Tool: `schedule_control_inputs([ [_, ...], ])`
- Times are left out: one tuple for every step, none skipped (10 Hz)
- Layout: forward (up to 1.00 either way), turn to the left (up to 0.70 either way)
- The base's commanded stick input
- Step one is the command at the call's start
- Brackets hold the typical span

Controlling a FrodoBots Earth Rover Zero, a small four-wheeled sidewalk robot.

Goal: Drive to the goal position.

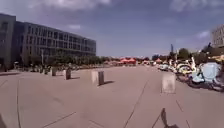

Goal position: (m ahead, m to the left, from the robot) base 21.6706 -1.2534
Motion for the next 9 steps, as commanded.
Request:
schedule_control_inputs([
  [1.00, 0.00],
  [1.00, 0.00],
  [1.00, -0.16],
  [1.00, -0.27],
  [1.00, -0.27],
  [1.00, -0.27],
  [1.00, -0.27],
  [1.00, -0.27],
  [1.00, -0.27],
])
